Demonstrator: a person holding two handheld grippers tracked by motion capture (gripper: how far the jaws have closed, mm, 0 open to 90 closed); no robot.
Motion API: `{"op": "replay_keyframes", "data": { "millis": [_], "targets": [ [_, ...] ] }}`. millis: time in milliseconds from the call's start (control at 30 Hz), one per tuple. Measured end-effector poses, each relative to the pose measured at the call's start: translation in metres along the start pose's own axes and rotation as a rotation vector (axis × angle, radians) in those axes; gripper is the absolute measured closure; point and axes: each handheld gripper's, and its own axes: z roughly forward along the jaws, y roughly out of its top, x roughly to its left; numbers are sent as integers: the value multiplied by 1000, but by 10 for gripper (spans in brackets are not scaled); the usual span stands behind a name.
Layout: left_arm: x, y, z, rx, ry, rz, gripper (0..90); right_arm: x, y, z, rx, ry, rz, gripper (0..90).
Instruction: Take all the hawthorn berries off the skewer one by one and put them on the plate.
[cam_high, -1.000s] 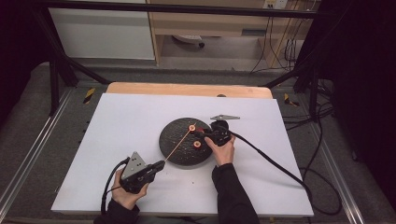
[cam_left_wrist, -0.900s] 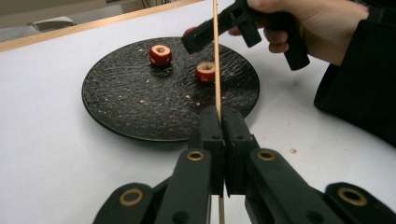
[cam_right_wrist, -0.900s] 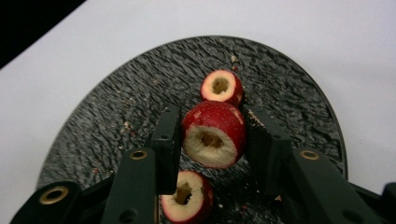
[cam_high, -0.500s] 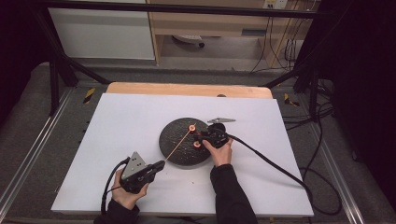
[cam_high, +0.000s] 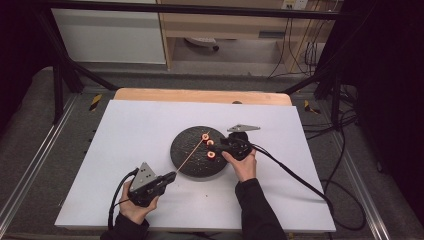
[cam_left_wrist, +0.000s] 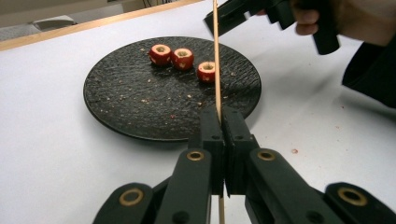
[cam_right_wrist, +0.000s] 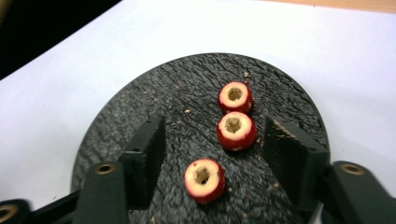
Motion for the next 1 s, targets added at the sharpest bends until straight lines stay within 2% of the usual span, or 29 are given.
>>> {"op": "replay_keyframes", "data": {
  "millis": [200, 333, 433, 633, 1000],
  "targets": [
    [1, 0, 1, 5, 2, -3, 885, 0, -8, -21, 2, 12, -16, 220],
    [2, 0, 1, 8, -2, -6, 885, -2, -17, -34, 20, 5, -46, 121],
    [2, 0, 2, 11, -1, -9, 885, -5, -26, -42, 28, -1, -61, 79],
    [3, 2, 3, 15, 6, -17, 884, -15, -47, -60, 20, -18, -96, 38],
    [8, 11, 10, 33, 11, -46, 885, -32, -81, -87, 26, -41, -100, 7]
  ]
}}
